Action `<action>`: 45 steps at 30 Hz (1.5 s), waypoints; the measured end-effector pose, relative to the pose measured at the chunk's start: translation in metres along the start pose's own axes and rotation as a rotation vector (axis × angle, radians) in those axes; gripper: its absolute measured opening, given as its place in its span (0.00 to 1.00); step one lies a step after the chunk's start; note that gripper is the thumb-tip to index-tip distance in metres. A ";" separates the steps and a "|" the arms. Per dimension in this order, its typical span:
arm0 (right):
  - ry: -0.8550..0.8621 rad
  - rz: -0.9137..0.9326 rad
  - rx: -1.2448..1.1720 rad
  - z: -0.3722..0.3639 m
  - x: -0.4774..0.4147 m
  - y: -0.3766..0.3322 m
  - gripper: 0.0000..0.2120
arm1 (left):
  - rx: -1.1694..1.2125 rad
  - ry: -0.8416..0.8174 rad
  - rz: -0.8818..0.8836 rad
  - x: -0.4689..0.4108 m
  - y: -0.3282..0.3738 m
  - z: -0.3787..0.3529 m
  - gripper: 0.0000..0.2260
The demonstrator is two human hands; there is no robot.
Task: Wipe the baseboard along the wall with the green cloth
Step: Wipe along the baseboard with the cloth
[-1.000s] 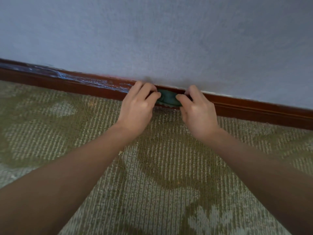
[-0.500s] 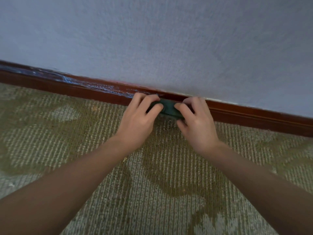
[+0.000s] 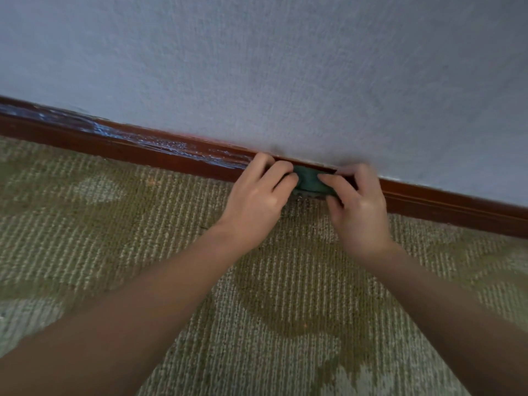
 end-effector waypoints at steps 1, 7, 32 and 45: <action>0.016 -0.036 -0.018 0.001 0.001 0.004 0.16 | 0.006 0.009 0.011 0.001 -0.002 0.000 0.06; 0.171 -0.291 -0.080 0.025 0.018 0.040 0.15 | 0.033 0.012 -0.015 -0.010 0.018 -0.009 0.05; 0.162 -0.369 -0.159 0.022 0.014 0.036 0.15 | -0.050 -0.086 -0.102 -0.010 0.017 -0.010 0.06; 0.110 -0.378 -0.171 0.004 0.002 0.017 0.13 | -0.050 -0.018 0.011 0.001 -0.013 0.005 0.08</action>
Point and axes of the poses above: each hand's wrist, its own x-axis away from the middle knuckle, its own z-axis out of the back of the hand, y = z × x, the point moved 10 cm from there along -x, towards the middle knuckle, and after that the axes turned 5 degrees about -x, right-handed, at the moved point
